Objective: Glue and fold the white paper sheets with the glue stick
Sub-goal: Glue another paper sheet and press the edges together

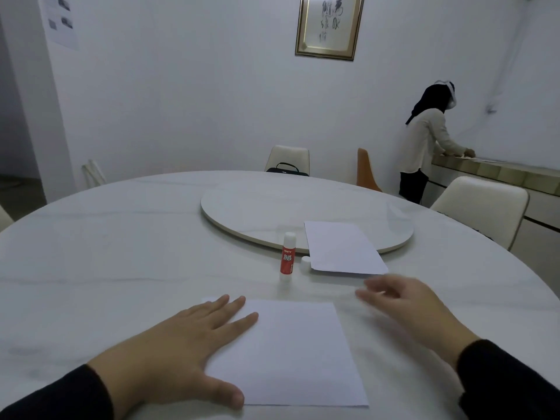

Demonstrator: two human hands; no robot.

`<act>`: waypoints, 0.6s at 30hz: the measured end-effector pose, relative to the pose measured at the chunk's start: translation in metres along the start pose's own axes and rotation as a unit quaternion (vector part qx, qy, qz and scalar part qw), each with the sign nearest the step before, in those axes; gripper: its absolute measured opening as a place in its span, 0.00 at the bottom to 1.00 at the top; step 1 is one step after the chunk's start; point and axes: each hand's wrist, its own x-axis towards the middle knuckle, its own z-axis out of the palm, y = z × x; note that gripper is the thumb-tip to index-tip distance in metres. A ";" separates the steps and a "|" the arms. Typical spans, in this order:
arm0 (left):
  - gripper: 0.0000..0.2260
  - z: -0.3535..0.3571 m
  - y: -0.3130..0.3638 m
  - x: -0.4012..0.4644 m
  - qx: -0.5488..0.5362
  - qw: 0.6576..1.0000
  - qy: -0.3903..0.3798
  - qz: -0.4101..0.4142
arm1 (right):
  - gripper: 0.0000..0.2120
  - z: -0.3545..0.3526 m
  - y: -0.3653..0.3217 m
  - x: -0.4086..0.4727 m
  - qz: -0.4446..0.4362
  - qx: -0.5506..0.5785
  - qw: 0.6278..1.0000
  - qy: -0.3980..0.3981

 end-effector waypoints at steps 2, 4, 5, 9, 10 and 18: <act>0.43 -0.001 0.004 0.008 -0.008 1.000 0.000 0.003 | 0.19 0.011 -0.006 0.024 0.141 0.254 0.953 0.084; 0.41 -0.001 0.006 0.011 -0.013 1.000 0.004 0.010 | 0.17 0.021 -0.014 0.045 0.215 0.429 0.875 0.057; 0.40 0.000 0.006 0.012 -0.013 1.000 0.005 0.014 | 0.17 0.024 -0.016 0.054 0.218 0.482 0.847 0.052; 0.40 0.001 0.004 0.013 -0.009 1.000 0.019 0.018 | 0.19 0.035 -0.017 0.087 0.210 0.532 0.816 0.086; 0.40 0.002 0.004 0.014 -0.010 1.000 0.020 0.014 | 0.21 0.037 -0.017 0.094 0.209 0.525 0.820 0.092; 0.38 0.004 -0.004 0.015 -0.063 0.996 0.064 0.025 | 0.19 0.021 0.003 0.137 0.217 0.357 0.875 0.246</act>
